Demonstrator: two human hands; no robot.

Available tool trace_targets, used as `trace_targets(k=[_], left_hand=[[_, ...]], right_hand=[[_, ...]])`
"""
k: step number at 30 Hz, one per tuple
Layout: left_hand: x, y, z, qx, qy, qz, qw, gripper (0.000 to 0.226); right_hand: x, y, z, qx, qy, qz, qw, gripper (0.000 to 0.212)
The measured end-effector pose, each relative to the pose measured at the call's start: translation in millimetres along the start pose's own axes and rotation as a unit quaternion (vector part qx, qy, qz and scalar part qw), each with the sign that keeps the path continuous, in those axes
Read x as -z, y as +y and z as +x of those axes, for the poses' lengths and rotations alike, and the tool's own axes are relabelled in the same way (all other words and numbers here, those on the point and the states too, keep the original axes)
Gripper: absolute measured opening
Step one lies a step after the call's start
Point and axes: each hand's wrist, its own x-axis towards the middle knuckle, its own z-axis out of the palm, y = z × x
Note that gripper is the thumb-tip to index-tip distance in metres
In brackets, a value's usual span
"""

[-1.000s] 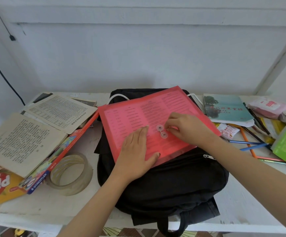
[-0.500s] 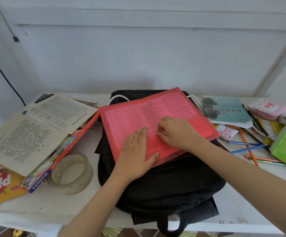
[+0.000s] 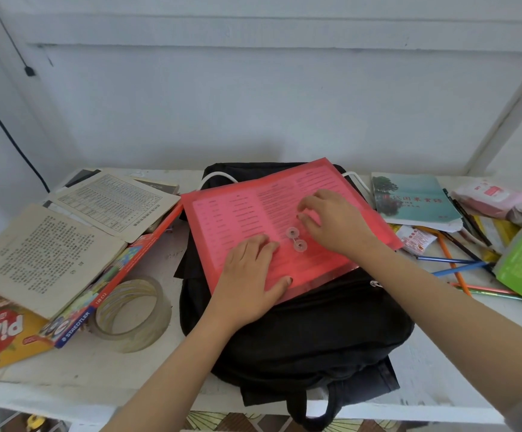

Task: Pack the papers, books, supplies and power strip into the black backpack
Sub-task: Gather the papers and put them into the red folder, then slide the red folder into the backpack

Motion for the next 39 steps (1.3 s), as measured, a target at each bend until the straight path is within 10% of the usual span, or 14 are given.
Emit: trace_targets(k=[4,13,19,23,39], left_hand=[[0,-2,0,0.0,-0.005,0.002,1.0,0.077],[3,-4,2,-0.005,-0.033,0.012,0.999,0.08],[10,-14,-2,-0.035,-0.052,-0.026,0.998,0.071],[17,-22,-6,-0.059,-0.063,-0.045,0.995,0.07],[57,7,-38,-0.119,0.088,-0.148,0.978,0.042]], right_hand=[[16,35,-1,-0.143,-0.072,-0.075,0.984,0.054],[50,65,-13,-0.213,-0.093,0.169,0.958,0.065],[82,65,-23,-0.237,-0.208,0.482,0.818,0.043],[84,63,-33,-0.243,-0.276,0.492,0.789,0.043],[59,25,-154,-0.31,0.141,0.712,0.613,0.056]])
